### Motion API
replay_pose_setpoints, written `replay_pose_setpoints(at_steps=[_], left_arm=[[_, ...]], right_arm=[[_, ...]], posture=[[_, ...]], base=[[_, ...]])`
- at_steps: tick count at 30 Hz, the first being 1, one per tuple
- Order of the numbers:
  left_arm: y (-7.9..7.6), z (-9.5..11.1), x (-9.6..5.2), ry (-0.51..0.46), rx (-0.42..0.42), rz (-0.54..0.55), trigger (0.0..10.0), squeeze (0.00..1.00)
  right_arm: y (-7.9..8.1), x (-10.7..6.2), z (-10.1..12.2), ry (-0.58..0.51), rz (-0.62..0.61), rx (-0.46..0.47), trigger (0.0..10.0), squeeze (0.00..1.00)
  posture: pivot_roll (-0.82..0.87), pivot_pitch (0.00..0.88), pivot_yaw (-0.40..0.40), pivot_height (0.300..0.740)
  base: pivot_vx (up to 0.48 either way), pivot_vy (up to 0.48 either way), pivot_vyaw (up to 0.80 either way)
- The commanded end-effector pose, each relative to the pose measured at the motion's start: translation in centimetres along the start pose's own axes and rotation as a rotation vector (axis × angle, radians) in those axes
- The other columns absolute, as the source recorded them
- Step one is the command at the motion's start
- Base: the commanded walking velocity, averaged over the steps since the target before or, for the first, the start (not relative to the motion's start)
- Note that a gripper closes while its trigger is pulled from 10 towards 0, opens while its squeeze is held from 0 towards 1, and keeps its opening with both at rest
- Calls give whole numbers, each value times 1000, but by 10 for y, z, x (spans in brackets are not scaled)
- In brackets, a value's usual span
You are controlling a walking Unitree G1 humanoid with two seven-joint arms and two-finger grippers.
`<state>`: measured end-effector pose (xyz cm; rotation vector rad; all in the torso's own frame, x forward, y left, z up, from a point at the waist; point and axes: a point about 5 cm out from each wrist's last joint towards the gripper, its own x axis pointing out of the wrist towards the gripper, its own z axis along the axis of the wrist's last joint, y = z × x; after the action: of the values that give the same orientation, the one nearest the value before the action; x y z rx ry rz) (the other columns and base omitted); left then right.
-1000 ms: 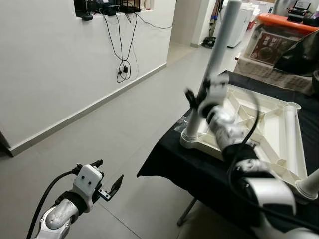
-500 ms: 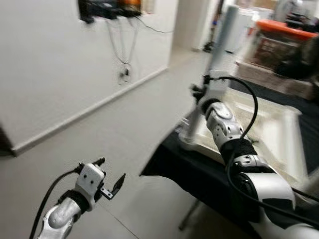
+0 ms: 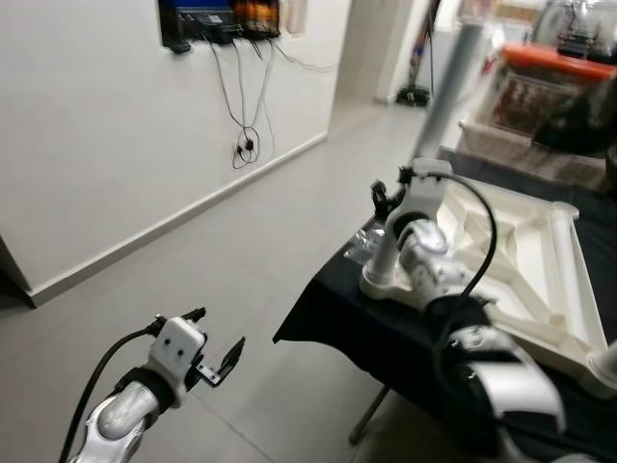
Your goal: Building children table
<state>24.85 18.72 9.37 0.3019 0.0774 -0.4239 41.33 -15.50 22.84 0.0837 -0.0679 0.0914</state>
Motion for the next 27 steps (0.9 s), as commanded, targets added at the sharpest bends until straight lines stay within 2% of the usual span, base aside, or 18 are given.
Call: replay_pose_setpoints(at_steps=[1,2,3,4,7,10,12,13,14,15,18,19,20,21,23,24,25,27], left_arm=[[-3,-6,-1,26,1,-11,10000,0],[-4,-7,-2,28,-1,-9,10000,0],[-5,-8,-3,29,-3,-8,10000,0],[-6,-9,-4,30,-5,-6,10000,0],[-6,-9,-4,30,-7,-5,10000,0],[-6,-9,-4,31,-8,0,10000,0],[-6,-9,-4,31,-8,0,10000,0],[-6,-9,-5,31,-9,1,10000,0],[-6,-9,-5,31,-9,1,10000,0],[-6,-9,-5,32,-8,2,10000,0],[-6,-9,-6,32,-7,3,10000,0],[-5,-9,-6,35,-6,1,10000,0],[-5,-9,-6,35,-6,1,10000,0],[-5,-9,-6,37,-4,-4,10000,0],[-5,-9,-6,37,-4,-4,10000,0],[-5,-9,-6,38,-2,-8,10000,0],[-3,-9,-5,36,0,-4,10000,0],[-1,-8,-5,33,1,2,10000,0]], right_arm=[[6,3,11,-28,98,-13,10000,0],[9,0,18,-56,265,-56,10000,0],[7,-2,19,-41,378,-98,1098,0],[-2,-1,16,10,371,-120,0,0],[-8,-1,14,45,342,-130,0,0],[-29,2,9,96,32,-117,0,0],[-29,2,9,96,32,-117,0,0],[-52,-3,0,118,-267,-46,0,0],[-52,-3,0,118,-267,-46,0,0],[-59,-13,-19,146,-532,25,0,0],[-62,-22,-34,172,-694,71,0,0],[-40,-28,-51,213,-715,71,7098,0],[-40,-28,-51,213,-715,71,7098,0],[-17,-29,-60,236,-634,68,10000,0],[-17,-29,-60,236,-634,68,10000,0],[6,-27,-62,233,-487,55,10000,0],[15,-20,-52,172,-333,60,10000,1000],[14,-13,-38,124,-221,52,10000,1000]], posture=[[41,0,-117,740],[38,0,-120,740],[44,0,-127,740],[44,0,-127,740],[44,0,-127,740],[48,0,-135,740],[48,0,-135,740],[48,0,-134,740],[48,0,-134,740],[54,0,-132,740],[54,0,-132,740],[49,0,-118,740],[49,0,-118,740],[49,0,-118,740],[49,0,-118,740],[43,0,-118,740],[46,0,-127,740],[46,0,-127,740]], base=[[0,0,0],[0,0,0],[0,0,0],[0,0,0],[0,0,0],[0,0,0],[0,0,0],[0,0,0],[0,0,0],[0,0,0],[0,0,0],[0,0,0],[0,0,0],[0,0,0],[0,0,0],[0,0,0],[0,0,0],[0,0,0]])
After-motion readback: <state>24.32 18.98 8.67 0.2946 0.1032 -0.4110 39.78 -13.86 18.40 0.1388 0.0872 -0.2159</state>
